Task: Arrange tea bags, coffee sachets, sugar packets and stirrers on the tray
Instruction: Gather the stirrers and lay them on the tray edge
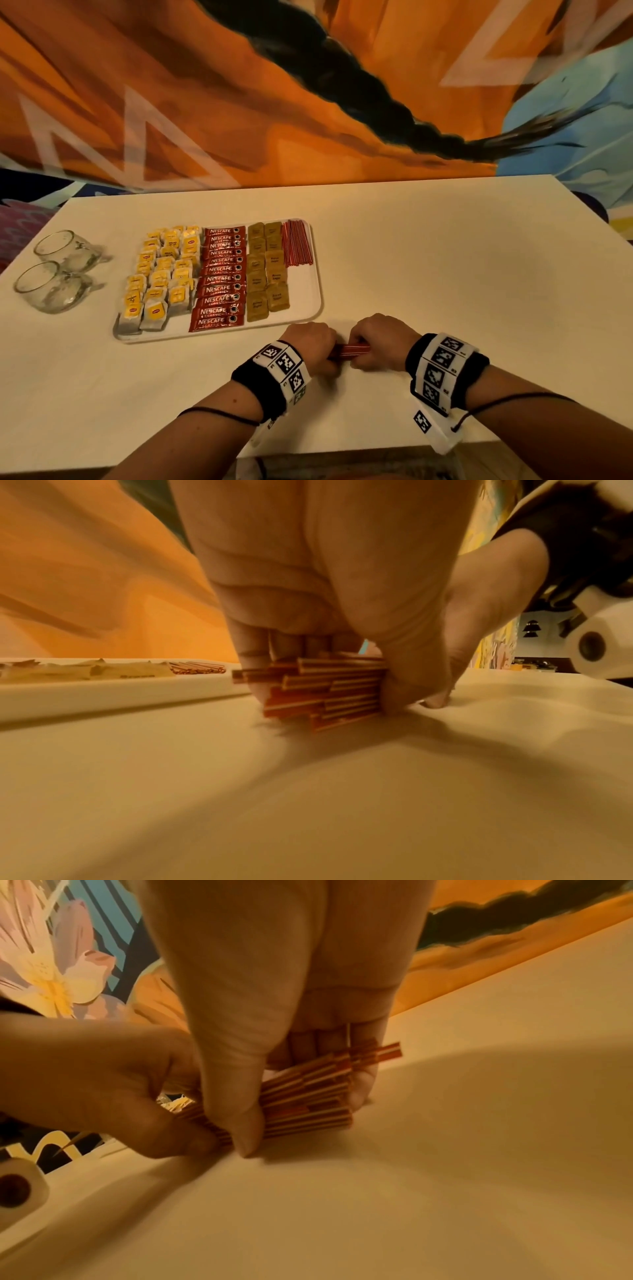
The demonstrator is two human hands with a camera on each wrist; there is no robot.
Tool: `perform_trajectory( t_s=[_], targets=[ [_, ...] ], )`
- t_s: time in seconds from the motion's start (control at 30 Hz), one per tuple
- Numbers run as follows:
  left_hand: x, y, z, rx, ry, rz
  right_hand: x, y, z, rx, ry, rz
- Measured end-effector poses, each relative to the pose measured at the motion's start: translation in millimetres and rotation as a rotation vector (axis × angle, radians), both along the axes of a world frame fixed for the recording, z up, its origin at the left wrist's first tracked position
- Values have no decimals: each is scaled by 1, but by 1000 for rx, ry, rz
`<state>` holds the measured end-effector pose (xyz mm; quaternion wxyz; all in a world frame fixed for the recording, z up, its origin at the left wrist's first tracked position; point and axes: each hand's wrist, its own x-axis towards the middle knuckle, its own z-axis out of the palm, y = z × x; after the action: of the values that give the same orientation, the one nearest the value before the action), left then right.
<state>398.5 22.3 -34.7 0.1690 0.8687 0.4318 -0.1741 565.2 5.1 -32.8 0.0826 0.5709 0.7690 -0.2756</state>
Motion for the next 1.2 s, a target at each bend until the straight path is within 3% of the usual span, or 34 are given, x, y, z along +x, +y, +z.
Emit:
perform_trajectory(
  t_s=[0.2,0.47,0.57,0.67,0.73,0.8,0.97,1.03,1.2],
  targets=[
    [-7,3,0,-71,-57,17,-3,3,1,-44,24,36],
    [-30,9,-2,-226,-146,105,-12,24,16,-314,292,-12],
    [-44,13,-5,-236,-246,137,-21,37,24,-261,307,4],
    [-65,18,-2,-259,-354,214,-28,50,33,-65,335,-44],
    [-79,22,-1,-345,-490,355,-33,57,39,100,410,-125],
    [-91,28,5,-499,-769,609,-42,61,44,238,483,-178],
    [-104,49,19,-897,-1424,1136,-77,59,43,319,592,-185],
    [-109,54,23,-948,-1513,1202,-94,57,42,328,572,-153],
    [-114,56,36,-985,-1550,1221,-122,59,43,376,571,-105]
  ],
)
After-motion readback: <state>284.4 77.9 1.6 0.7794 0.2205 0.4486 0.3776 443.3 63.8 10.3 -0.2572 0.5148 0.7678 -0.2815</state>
